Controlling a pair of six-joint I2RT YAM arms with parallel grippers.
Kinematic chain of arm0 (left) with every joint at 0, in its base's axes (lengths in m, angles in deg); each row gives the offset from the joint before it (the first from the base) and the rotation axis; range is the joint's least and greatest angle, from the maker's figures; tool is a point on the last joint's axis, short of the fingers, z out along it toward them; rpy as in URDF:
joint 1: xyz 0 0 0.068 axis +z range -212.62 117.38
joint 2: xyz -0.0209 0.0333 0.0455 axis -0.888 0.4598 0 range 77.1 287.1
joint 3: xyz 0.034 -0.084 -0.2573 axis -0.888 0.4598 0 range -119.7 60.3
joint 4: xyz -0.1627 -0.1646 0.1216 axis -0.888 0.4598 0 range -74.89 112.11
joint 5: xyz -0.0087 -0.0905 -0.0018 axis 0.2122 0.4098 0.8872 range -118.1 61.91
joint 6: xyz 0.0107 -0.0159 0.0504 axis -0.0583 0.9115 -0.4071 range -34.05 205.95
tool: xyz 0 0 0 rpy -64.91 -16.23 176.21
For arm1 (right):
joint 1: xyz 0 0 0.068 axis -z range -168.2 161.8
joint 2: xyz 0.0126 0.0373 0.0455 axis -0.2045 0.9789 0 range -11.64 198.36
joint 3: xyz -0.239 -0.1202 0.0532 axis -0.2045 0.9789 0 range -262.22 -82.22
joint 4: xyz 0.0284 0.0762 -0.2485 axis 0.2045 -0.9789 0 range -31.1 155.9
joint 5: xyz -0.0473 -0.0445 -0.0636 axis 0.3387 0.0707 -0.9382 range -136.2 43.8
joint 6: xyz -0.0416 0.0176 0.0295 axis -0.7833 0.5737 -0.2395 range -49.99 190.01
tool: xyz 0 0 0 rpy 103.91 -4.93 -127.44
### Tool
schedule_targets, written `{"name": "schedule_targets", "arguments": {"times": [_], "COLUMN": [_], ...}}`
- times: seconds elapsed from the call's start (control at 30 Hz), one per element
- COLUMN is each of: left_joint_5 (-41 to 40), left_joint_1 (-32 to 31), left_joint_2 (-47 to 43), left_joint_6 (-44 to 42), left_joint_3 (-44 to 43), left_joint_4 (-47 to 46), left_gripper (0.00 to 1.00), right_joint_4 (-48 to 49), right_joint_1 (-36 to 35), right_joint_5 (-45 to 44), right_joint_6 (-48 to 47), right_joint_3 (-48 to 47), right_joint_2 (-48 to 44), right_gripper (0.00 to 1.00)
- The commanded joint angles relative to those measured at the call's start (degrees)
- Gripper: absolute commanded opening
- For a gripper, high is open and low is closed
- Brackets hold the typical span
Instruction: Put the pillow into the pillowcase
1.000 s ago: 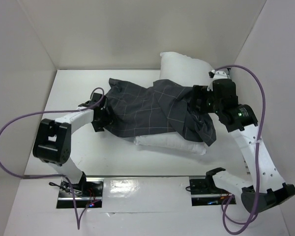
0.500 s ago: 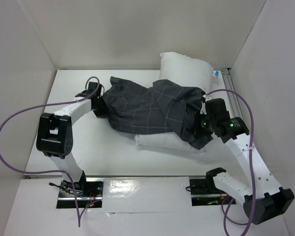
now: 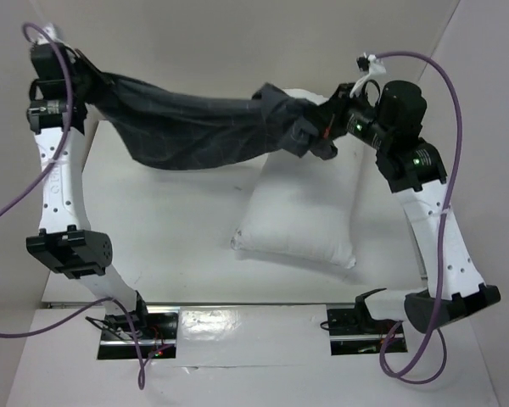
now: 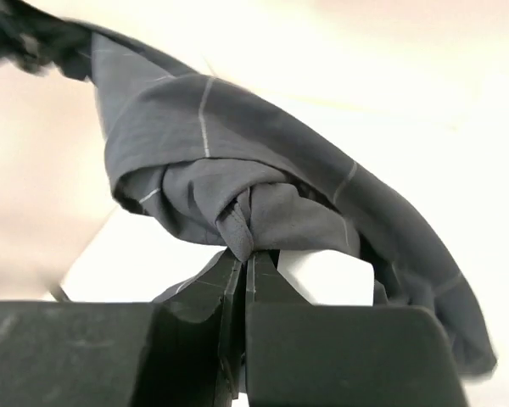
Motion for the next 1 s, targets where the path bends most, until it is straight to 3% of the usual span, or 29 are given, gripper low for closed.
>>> {"name": "schedule_targets", "arguments": {"times": [0.0, 0.13, 0.27, 0.33, 0.37, 0.4, 0.47, 0.5, 0.53, 0.63, 0.7, 0.77, 0.93, 0.97], "left_joint_5": [4.83, 5.11, 1.78, -1.04, -1.05, 0.52, 4.21, 5.44, 5.46, 3.97, 2.57, 2.56, 4.05, 1.27], "left_joint_1": [4.29, 10.27, 15.1, 15.9, 15.91, 15.91, 15.21, 13.11, 11.53, 3.97, -0.24, -6.49, -19.04, -20.47], "left_joint_2": [6.4, 8.43, 5.37, 3.09, 3.07, 2.38, 2.37, 2.37, 2.89, 2.37, 1.49, 0.09, 0.17, 0.17], "left_joint_6": [-1.24, -0.08, 1.23, 1.23, 0.71, 0.1, -2.1, -2.89, -3.59, -6.85, -8.52, -9.57, -9.4, -9.4], "left_joint_3": [-8.03, -7.28, 3.33, 7.23, 10.21, 11.19, 11.99, 12.6, 12.61, 13.83, 16.28, 19.1, 29.46, 30.7], "left_joint_4": [4.29, 4.29, 2.35, 1.13, 1.12, 1.12, 0.51, 1.2, 1.91, 3.41, 4.63, 4.64, 3.5, 3.5], "left_gripper": [0.0, 0.0, 0.0, 0.0, 0.13, 0.3, 0.6, 0.75, 0.78, 0.8, 0.76, 0.72, 0.7, 0.7], "right_joint_4": [17.14, 24.61, 27.88, 23.85, 20.96, 11.45, 2.52, -1.0, -6.0, -8.68, -8.16, -9.82, -13.78, -11.95], "right_joint_1": [-0.32, -1.46, -9.86, -14.1, -16.03, -19.01, -21.05, -21.06, -20.28, -17.04, -15.01, -12.11, -10.52, -11.56], "right_joint_5": [8.19, 18.29, 22.26, 20.26, 18.42, 11.0, -0.61, -11.72, -16.36, -29.1, -31.25, -31.87, -30.04, -27.77], "right_joint_6": [2.36, 8.68, 11.15, 8.89, 7.22, 5.11, 1.14, 1.13, 1.13, 1.66, 2.18, 2.19, 4.12, 4.73], "right_joint_3": [-2.94, 2.31, 22.12, 28.14, 30.35, 31.33, 30.55, 28.98, 27.92, 25.45, 25.45, 25.45, 26.85, 28.25], "right_joint_2": [3.91, 6.02, 2.26, 0.32, -0.56, -1.18, -2.58, -3.72, -4.34, -8.8, -11.11, -11.73, -6.29, -5.06], "right_gripper": [0.0, 0.0, 0.01, 0.17, 0.51, 0.63, 0.77, 0.8, 0.81, 0.82, 0.83, 0.91, 0.97, 0.97]}}
